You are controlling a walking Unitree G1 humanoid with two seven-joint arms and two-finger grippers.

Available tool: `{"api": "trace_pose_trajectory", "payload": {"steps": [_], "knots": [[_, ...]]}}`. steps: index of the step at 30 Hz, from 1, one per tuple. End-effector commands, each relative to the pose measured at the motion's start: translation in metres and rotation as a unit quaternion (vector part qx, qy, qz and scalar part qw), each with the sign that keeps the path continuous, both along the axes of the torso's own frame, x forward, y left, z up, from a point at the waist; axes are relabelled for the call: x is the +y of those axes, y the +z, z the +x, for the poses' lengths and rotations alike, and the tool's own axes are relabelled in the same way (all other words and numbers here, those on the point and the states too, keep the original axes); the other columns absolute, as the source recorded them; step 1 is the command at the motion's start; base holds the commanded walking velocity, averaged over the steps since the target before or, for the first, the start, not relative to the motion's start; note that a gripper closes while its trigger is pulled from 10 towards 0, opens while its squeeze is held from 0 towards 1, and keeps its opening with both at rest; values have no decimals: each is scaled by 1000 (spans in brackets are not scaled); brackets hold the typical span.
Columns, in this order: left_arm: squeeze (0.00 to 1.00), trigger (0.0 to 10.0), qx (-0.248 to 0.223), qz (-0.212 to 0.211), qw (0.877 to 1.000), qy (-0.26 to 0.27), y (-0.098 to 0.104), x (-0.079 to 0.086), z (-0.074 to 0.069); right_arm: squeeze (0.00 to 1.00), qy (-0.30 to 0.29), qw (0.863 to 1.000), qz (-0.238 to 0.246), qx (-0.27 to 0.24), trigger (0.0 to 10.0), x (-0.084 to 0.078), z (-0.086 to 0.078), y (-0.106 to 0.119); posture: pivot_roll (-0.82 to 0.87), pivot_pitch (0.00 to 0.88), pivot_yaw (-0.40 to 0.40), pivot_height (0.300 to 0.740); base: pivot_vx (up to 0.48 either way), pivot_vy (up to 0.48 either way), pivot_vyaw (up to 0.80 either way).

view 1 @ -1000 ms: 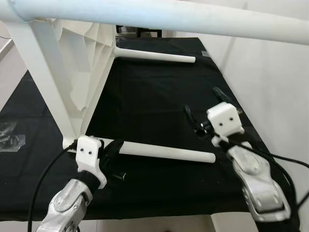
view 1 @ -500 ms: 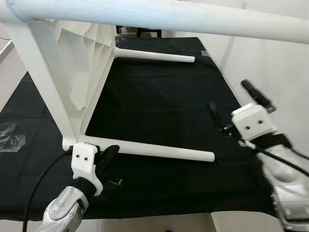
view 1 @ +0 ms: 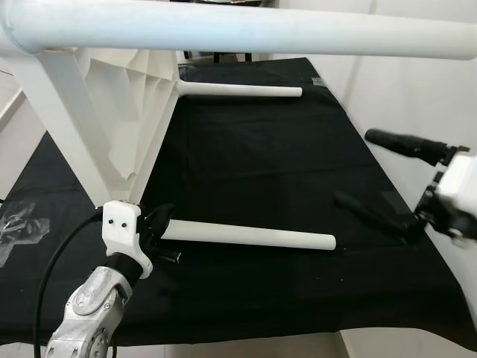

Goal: Building children table

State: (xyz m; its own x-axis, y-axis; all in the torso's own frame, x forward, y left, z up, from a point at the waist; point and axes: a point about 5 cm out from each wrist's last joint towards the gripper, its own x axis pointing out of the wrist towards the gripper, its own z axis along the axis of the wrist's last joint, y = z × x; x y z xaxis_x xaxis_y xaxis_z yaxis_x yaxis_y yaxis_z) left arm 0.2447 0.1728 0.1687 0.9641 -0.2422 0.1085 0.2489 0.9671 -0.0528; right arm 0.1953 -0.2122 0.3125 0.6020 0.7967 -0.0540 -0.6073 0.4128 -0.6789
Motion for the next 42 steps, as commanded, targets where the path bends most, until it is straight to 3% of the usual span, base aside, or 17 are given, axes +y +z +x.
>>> {"api": "trace_pose_trajectory", "payload": {"steps": [1,5,11,14,22,31,32,42], "knots": [[0,10000,4,4,1000,5,-2,5,0,0,50,999,-22,6,10000,3,-9,9,-35,129,16,740,0,0,0],[0,10000,2,8,1000,8,-2,7,1,0,65,997,-39,-8,10000,0,-11,22,-28,125,18,740,0,0,0],[0,10000,2,9,1000,12,-2,10,3,0,37,996,-52,-63,10000,-9,-12,44,-27,105,22,740,0,0,0],[0,10000,2,11,1000,13,-3,9,7,0,13,991,-52,-125,10000,-18,-15,70,-24,93,17,740,0,0,0],[0,10000,3,11,1000,13,-4,8,8,0,3,984,-64,-167,10000,-20,-12,81,-22,88,18,740,0,0,0],[0,10000,3,9,1000,12,-4,5,9,0,8,972,-87,-216,10000,0,19,87,-27,93,14,740,0,0,0],[0,10000,3,7,1000,12,-4,3,9,0,-8,966,-102,-236,10000,2,30,92,-26,96,5,740,0,0,0],[0,10000,2,-4,1000,22,-6,3,7,0,-54,944,-161,-284,10000,10,55,105,-52,103,-22,740,0,0,0]]}}
